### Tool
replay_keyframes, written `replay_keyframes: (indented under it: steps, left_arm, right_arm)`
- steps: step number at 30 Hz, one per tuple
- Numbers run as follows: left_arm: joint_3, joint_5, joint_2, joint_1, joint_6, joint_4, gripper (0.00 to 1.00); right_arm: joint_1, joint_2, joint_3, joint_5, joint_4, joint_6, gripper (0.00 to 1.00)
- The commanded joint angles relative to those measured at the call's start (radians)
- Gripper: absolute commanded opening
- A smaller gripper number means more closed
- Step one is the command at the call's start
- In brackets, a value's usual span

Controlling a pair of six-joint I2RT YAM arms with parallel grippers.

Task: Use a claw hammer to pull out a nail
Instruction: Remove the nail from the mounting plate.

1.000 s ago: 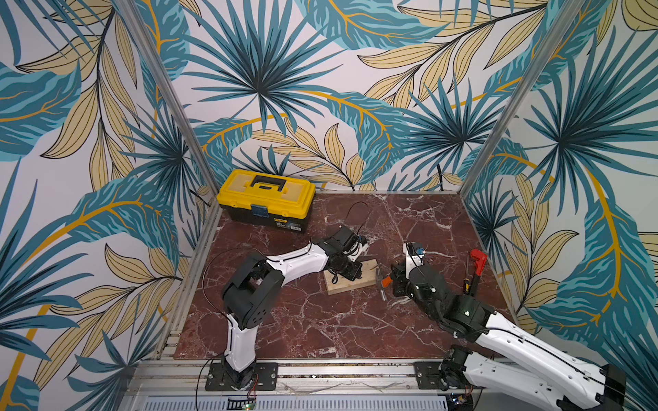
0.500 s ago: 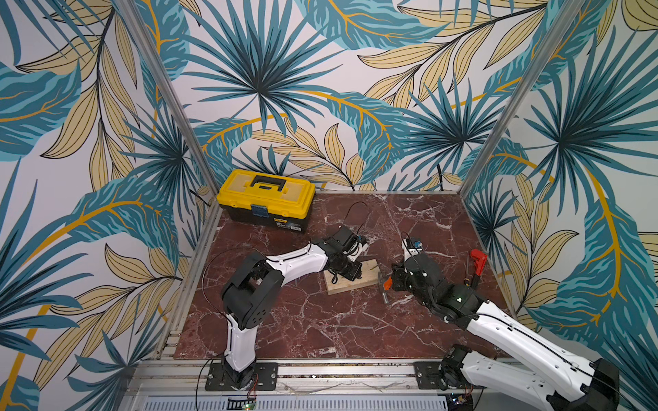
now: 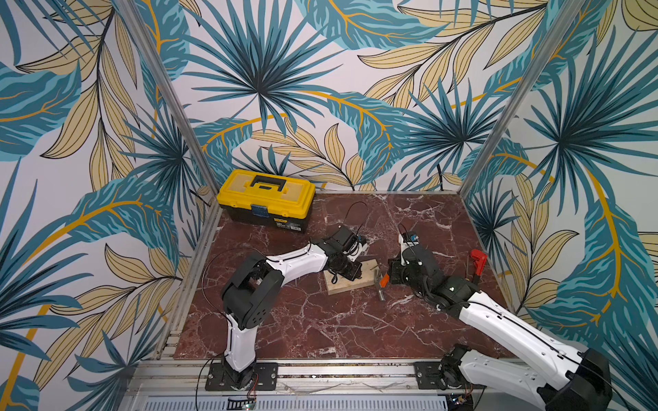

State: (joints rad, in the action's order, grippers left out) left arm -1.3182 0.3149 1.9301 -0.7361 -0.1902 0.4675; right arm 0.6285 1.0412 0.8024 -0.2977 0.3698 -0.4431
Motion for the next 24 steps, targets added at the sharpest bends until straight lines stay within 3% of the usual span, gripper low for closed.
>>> replay_keyframes:
  steps: [1, 13, 24]
  left_arm:
    - [0.082, -0.022, 0.110, -0.006, -0.009, 0.224, 0.26]
    - [0.074, -0.023, 0.120, -0.006, -0.018, 0.224, 0.26]
    - [0.073, -0.018, 0.129, -0.007, -0.022, 0.224, 0.26]
  right_arm:
    - [-0.018, 0.022, 0.042, 0.034, -0.135, 0.017, 0.00]
    - [-0.059, 0.074, 0.091, 0.123, -0.142, 0.080, 0.00]
    - [-0.071, 0.080, 0.161, 0.078, -0.118, 0.089, 0.00]
